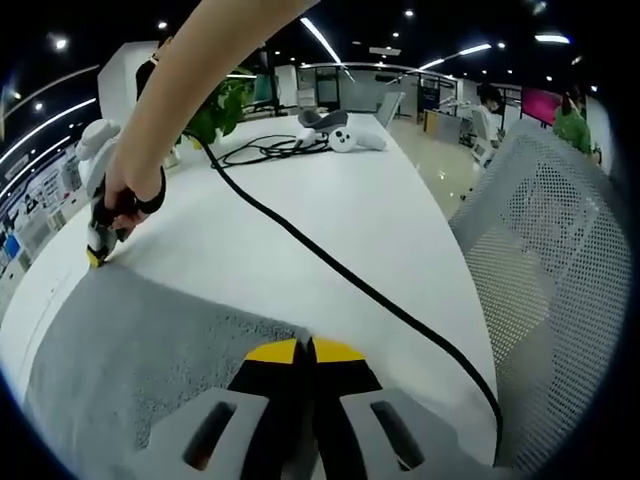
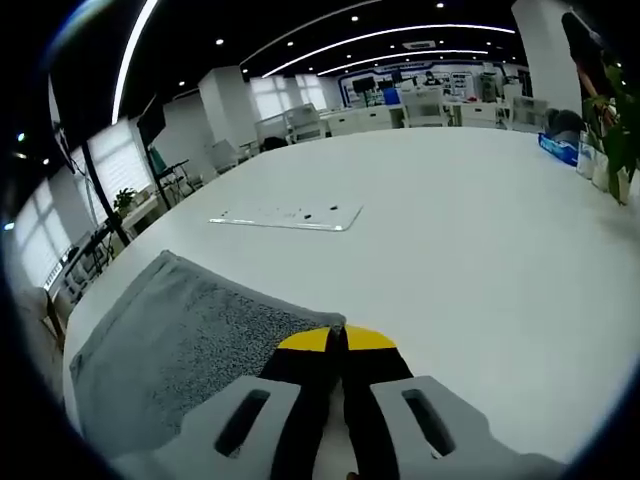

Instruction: Fold the towel on the table until its edges align and the towel forms a compact rectangular stack.

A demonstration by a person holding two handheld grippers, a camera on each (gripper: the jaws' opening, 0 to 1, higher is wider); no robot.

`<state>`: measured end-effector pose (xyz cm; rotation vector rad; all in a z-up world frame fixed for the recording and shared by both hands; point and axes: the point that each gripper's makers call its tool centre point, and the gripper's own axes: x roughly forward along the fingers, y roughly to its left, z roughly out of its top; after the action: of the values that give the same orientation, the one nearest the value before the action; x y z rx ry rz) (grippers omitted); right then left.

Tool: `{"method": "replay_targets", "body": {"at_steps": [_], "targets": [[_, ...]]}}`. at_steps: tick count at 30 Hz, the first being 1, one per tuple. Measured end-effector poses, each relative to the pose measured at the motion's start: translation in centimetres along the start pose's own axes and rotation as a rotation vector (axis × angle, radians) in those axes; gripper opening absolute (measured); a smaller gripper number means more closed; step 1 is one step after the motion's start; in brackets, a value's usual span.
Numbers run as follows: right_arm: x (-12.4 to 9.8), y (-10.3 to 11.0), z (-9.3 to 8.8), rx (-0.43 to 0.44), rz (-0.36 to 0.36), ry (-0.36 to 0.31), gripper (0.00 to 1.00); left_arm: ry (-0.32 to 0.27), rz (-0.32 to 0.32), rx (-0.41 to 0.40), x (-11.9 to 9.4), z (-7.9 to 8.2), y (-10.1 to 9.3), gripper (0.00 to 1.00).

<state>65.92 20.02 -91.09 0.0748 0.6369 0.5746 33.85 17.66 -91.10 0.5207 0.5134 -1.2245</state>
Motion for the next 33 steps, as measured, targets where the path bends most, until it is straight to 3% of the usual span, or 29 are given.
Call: {"method": "replay_targets", "body": {"at_steps": [5, 9, 21, 27, 33], "targets": [[0.0, 0.3, 0.2, -0.055, 0.003, 0.036, 0.01, -0.013, 0.022, 0.04, -0.7, 0.5, 0.0, 0.02], [-0.2, 0.7, 0.5, -0.08, 0.004, 0.045, 0.0, -0.026, 0.038, 0.028, -1.0, 1.0, 0.2, 0.02], [-1.6, 2.5, 2.8, -0.018, 0.037, -0.01, 0.0, -0.095, 0.088, -0.033, -3.7, 2.1, 1.2, 0.02], [-2.1, 3.3, 4.0, -0.013, 0.038, -0.026, 0.0, -0.152, 0.121, -0.07, -5.7, 3.5, 2.2, 0.02], [-2.3, 4.3, 5.0, 0.001, 0.042, -0.039, 0.0, -0.166, 0.151, -0.116, -7.3, 2.7, 2.3, 0.02]]}}
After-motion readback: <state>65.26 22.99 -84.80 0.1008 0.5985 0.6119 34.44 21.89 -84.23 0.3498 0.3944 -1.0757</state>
